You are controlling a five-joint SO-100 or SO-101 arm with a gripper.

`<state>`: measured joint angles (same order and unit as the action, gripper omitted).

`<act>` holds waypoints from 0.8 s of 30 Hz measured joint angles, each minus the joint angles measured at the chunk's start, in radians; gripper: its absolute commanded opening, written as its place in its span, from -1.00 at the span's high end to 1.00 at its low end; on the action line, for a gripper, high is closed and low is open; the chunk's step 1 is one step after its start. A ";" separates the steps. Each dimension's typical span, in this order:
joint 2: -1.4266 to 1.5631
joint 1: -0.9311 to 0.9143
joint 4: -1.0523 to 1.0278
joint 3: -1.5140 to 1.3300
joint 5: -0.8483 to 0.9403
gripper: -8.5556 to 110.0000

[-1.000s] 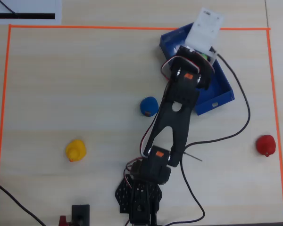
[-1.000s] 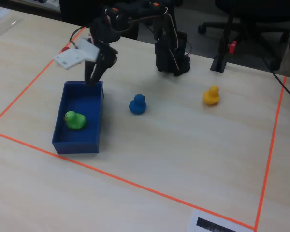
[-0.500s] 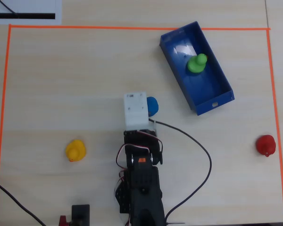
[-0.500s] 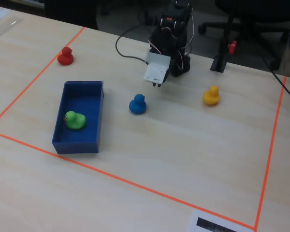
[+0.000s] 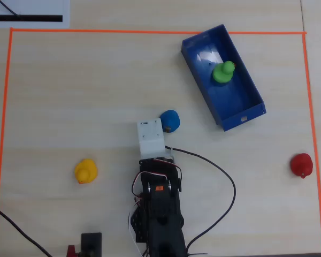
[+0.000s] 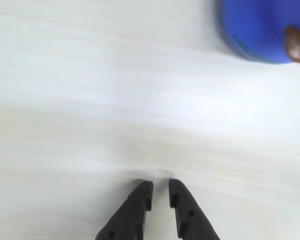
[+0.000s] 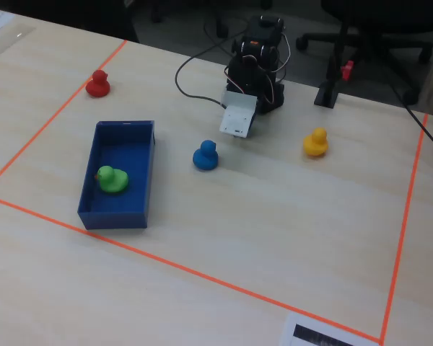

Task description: Grasp green duck and put it into box.

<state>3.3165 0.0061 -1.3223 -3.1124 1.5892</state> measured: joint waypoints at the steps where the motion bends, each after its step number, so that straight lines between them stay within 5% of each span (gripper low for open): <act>1: 0.000 0.000 0.000 0.000 0.000 0.85; 24: 0.000 0.000 0.000 0.000 0.000 0.77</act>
